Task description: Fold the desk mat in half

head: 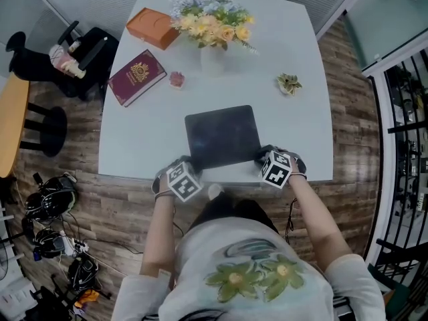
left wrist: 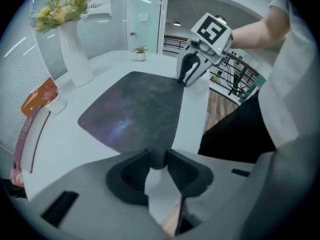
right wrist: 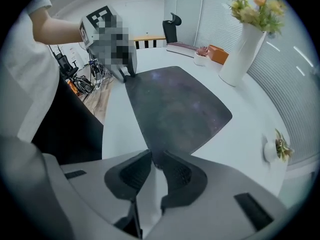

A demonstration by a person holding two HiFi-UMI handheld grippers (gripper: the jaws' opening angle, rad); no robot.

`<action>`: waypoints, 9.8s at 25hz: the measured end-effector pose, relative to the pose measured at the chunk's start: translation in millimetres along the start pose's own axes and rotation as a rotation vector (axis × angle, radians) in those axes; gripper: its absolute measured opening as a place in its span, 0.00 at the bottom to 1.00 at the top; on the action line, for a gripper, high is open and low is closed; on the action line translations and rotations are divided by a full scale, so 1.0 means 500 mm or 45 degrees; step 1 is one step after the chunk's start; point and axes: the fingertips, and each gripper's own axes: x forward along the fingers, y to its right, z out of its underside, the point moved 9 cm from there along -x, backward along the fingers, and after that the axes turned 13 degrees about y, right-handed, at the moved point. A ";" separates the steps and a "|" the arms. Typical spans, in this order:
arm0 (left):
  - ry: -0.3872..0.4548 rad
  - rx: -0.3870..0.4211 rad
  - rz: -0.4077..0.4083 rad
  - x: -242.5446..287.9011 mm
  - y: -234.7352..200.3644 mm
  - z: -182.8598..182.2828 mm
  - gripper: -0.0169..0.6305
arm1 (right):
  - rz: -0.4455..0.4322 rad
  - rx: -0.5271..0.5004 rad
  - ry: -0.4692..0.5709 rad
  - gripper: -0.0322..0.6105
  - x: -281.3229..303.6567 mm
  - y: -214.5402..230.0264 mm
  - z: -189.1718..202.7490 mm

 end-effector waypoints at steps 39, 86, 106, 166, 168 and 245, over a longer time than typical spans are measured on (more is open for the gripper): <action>0.306 -0.188 -0.192 -0.100 -0.020 -0.049 0.09 | 0.319 0.306 0.323 0.09 -0.103 0.012 -0.040; 0.472 -0.427 -0.428 -0.190 -0.109 -0.150 0.09 | 0.261 0.231 0.517 0.08 -0.198 0.154 -0.142; 0.509 -0.436 -0.487 -0.199 -0.145 -0.170 0.08 | 0.297 0.235 0.584 0.08 -0.204 0.196 -0.166; 0.400 -0.634 -0.660 -0.085 -0.311 -0.184 0.08 | 0.227 0.072 0.506 0.08 -0.032 0.400 -0.191; 0.388 -0.641 -0.652 -0.076 -0.316 -0.181 0.08 | 0.219 0.076 0.496 0.08 -0.021 0.405 -0.188; 0.880 -0.785 -0.867 -0.204 -0.160 -0.247 0.21 | 0.374 0.341 0.934 0.13 -0.184 0.241 -0.251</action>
